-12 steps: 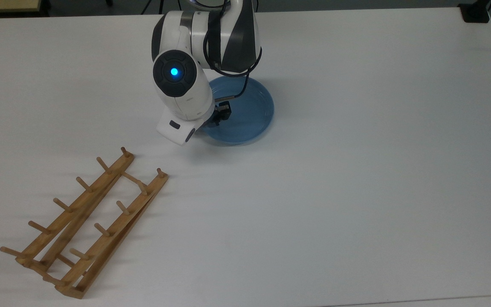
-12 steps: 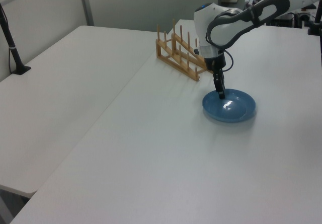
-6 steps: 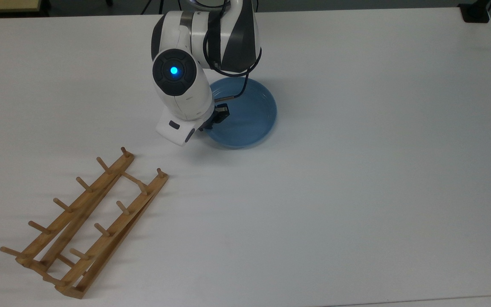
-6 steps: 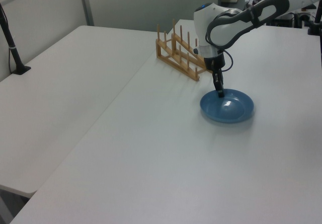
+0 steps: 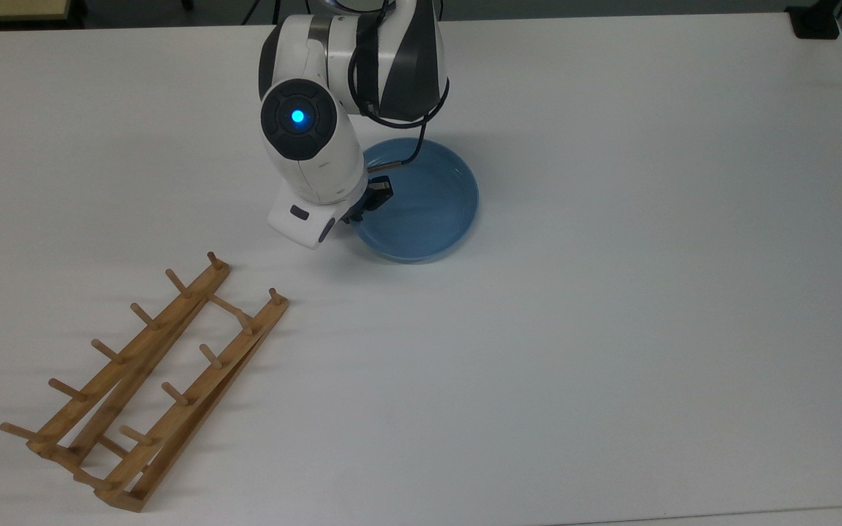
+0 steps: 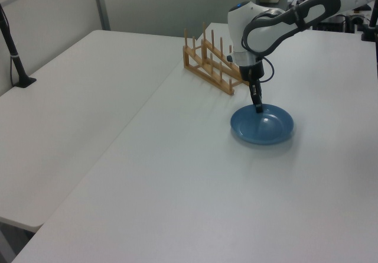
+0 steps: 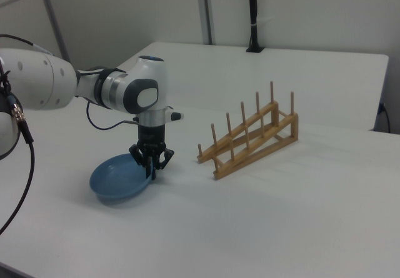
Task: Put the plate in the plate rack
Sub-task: 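Lift the plate by its rim and carry it over the wooden rack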
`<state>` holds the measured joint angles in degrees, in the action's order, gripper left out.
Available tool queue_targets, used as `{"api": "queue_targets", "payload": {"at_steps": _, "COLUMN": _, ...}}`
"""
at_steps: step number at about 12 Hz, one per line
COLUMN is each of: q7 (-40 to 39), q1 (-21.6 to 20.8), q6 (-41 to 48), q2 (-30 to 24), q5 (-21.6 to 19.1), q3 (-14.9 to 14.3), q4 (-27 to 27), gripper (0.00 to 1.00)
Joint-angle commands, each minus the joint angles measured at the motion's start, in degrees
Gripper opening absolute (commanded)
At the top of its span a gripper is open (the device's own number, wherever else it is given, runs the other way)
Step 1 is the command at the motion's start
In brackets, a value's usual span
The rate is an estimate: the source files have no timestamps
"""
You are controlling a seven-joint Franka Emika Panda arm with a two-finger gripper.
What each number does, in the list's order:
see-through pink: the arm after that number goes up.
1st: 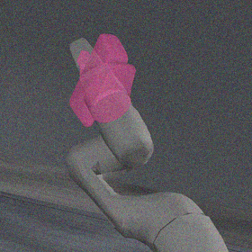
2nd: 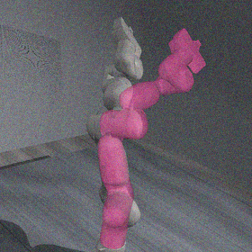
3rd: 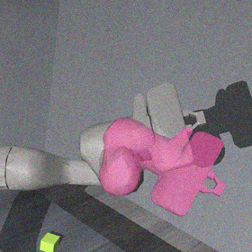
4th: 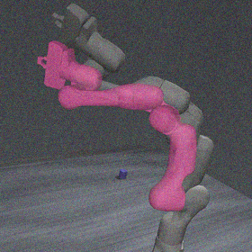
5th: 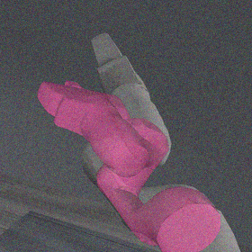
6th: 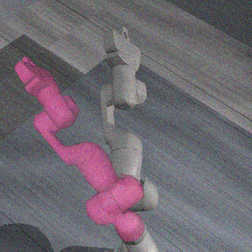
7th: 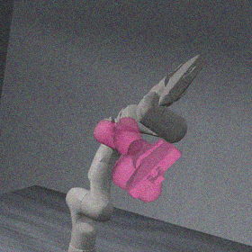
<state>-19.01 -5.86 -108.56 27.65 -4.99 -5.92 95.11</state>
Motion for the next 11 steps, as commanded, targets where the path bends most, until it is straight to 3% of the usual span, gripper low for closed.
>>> {"api": "queue_targets", "payload": {"at_steps": 1, "q7": -1.46, "q1": -0.47, "q6": -0.6, "q2": -2.76, "q5": 0.6, "q3": -0.67, "q4": 0.17, "gripper": 0.0}}
{"api": "queue_targets", "payload": {"at_steps": 4, "q7": -2.17, "q1": -0.64, "q6": -0.6, "q2": -6.89, "q5": 0.86, "q3": -2.07, "q4": -2.55, "gripper": 0.0}}
{"api": "queue_targets", "payload": {"at_steps": 7, "q7": -4.62, "q1": -0.29, "q6": -3.39, "q2": -7.96, "q5": 5.06, "q3": -4.96, "q4": -10.09, "gripper": 0.0}}
{"api": "queue_targets", "payload": {"at_steps": 11, "q7": -10.51, "q1": -0.03, "q6": -13.48, "q2": -9.45, "q5": 9.72, "q3": -7.43, "q4": -10.47, "gripper": 0.0}}
